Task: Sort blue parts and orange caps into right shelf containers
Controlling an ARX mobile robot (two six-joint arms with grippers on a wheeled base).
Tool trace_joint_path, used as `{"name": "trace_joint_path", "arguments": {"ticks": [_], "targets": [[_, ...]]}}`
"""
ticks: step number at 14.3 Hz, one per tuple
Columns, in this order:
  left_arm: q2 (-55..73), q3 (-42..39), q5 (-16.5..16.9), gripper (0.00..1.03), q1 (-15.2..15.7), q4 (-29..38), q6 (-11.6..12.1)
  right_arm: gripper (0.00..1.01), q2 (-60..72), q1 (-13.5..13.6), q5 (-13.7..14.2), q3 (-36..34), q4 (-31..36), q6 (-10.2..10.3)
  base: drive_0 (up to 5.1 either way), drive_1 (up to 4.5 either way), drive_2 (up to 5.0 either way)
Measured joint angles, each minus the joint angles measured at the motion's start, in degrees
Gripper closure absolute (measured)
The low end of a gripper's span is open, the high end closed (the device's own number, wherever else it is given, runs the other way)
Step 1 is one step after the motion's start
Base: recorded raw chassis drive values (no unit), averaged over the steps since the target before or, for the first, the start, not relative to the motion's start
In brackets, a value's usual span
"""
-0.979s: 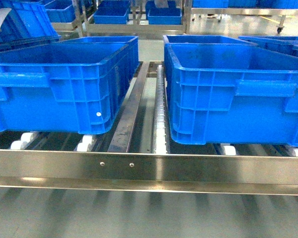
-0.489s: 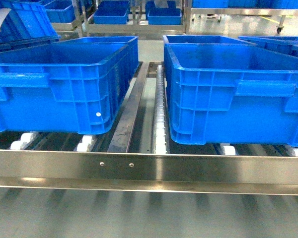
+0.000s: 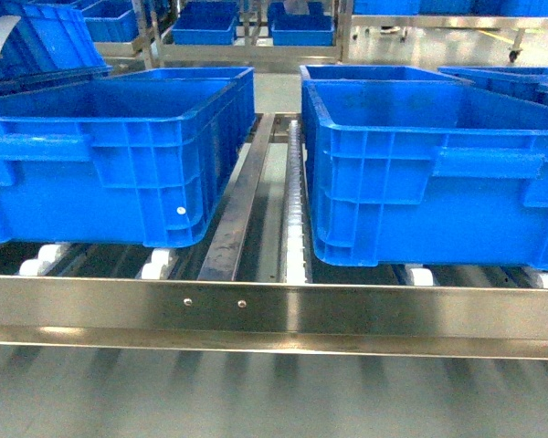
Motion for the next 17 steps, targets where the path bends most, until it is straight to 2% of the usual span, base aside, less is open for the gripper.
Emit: {"name": "trace_joint_path", "arguments": {"ticks": [10,11,12,13,17], "targets": [[-11.13,0.00,0.02,1.01,0.00,-11.04,0.00,0.99,-8.87,0.00,0.00,0.00,-8.83,-0.02,0.0,0.00,0.0],[-11.87,0.00,0.02,1.01,0.00,-11.69,0.00,0.99,-13.97,-0.04,-0.24,0.02,-17.05,0.00,0.0,0.00,0.0],[-13.11,0.00,0.02,1.01,0.00,-12.90,-0.02,0.99,-18.16,0.00,-0.22,0.28,-17.42,0.02,0.0,0.00,0.0],[-22.34,0.00,-0.07,1.01,0.00,-23.02,-0.02,0.99,-18.12,0.00,-0.24,0.02,-18.47,0.04,0.0,0.00,0.0],[-22.32,0.02,0.02,1.01,0.00,-23.15,-0.04,0.99,-18.12,0.00,-0.04,0.02,-18.51,0.02,0.0,0.00,0.0]]}}
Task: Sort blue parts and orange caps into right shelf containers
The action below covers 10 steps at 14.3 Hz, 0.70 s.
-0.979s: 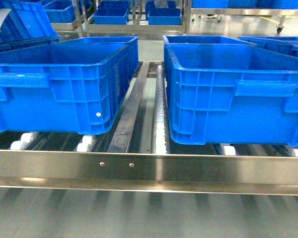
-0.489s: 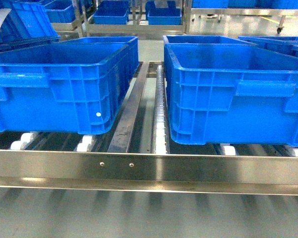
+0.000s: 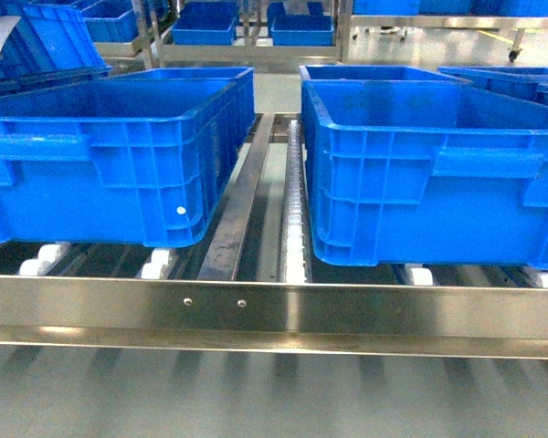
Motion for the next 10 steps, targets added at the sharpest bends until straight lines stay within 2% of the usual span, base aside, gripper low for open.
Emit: {"name": "trace_joint_path", "arguments": {"ticks": [1,5,7,8,10], "targets": [[0.00,0.00,0.00,1.01,0.00,0.07,-0.07,0.93,0.00,0.00,-0.02,0.00,-0.04,0.00,0.0,0.00,0.0],[0.00,0.00,0.00,0.48,0.00,0.07,-0.04,0.40,0.00,0.00,0.00,0.00,-0.04,0.00,0.0,0.00,0.0],[0.00,0.00,0.00,0.17,0.00,0.07,-0.04,0.08,0.00,0.00,0.00,0.00,-0.04,0.00,0.0,0.00,0.0],[0.00,0.00,0.00,0.03,0.00,0.07,0.00,0.02,0.00,0.00,0.00,0.00,-0.04,0.13,0.0,0.00,0.0],[0.00,0.00,0.00,0.05,0.00,0.07,-0.02,0.03,0.00,0.00,0.00,0.00,-0.04,0.15,0.0,0.00,0.0]]}}
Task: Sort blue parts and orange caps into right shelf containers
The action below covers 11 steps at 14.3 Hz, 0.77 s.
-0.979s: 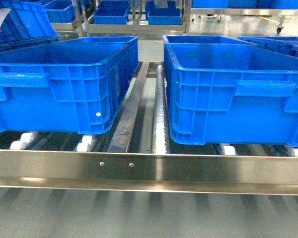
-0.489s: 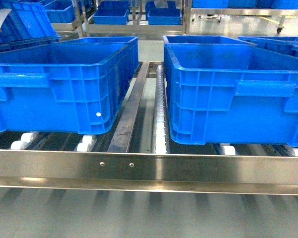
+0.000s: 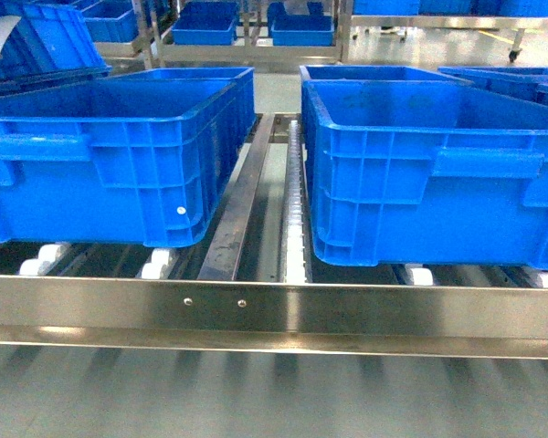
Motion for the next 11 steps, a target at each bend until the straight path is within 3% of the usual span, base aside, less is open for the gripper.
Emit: {"name": "trace_joint_path", "arguments": {"ticks": [11], "targets": [[0.00,0.00,0.00,0.05,0.00,0.00,0.00,0.03,0.00,0.00,0.00,0.00,0.00,0.02,0.0,0.00,0.0]]}}
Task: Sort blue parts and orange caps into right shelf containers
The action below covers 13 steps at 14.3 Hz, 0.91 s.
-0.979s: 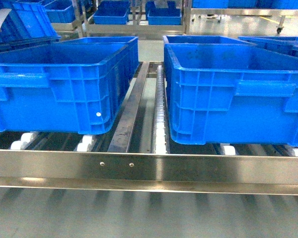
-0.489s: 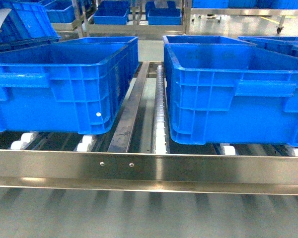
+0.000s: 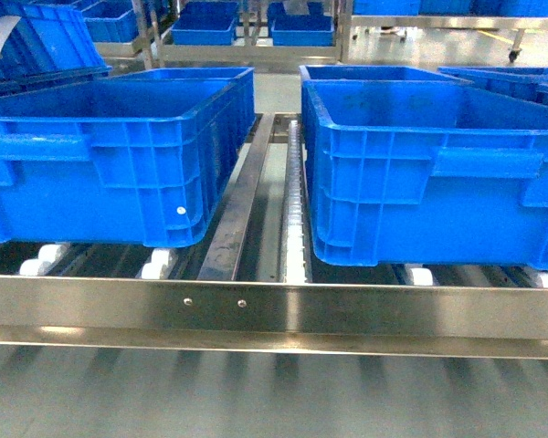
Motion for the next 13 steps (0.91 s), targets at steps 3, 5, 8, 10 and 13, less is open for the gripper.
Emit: {"name": "trace_joint_path", "arguments": {"ticks": [3,5,8,10,13], "targets": [[0.00,0.00,0.00,0.05,0.00,0.00,0.00,0.03,0.00,0.00,0.00,0.00,0.00,-0.02,0.0,0.00,0.0],[0.00,0.00,0.00,0.05,0.00,-0.02,0.00,0.03,0.00,0.00,0.00,0.00,0.00,0.00,0.0,0.00,0.0],[0.00,0.00,0.00,0.05,0.00,0.00,0.00,0.03,0.00,0.00,0.00,0.00,0.00,0.00,0.0,0.00,0.0],[0.00,0.00,-0.02,0.05,0.00,0.00,0.00,0.03,0.00,0.00,0.00,0.00,0.00,0.00,0.0,0.00,0.0],[0.00,0.00,0.00,0.05,0.00,0.00,0.00,0.03,0.00,0.00,0.00,0.00,0.00,0.00,0.0,0.00,0.0]]}}
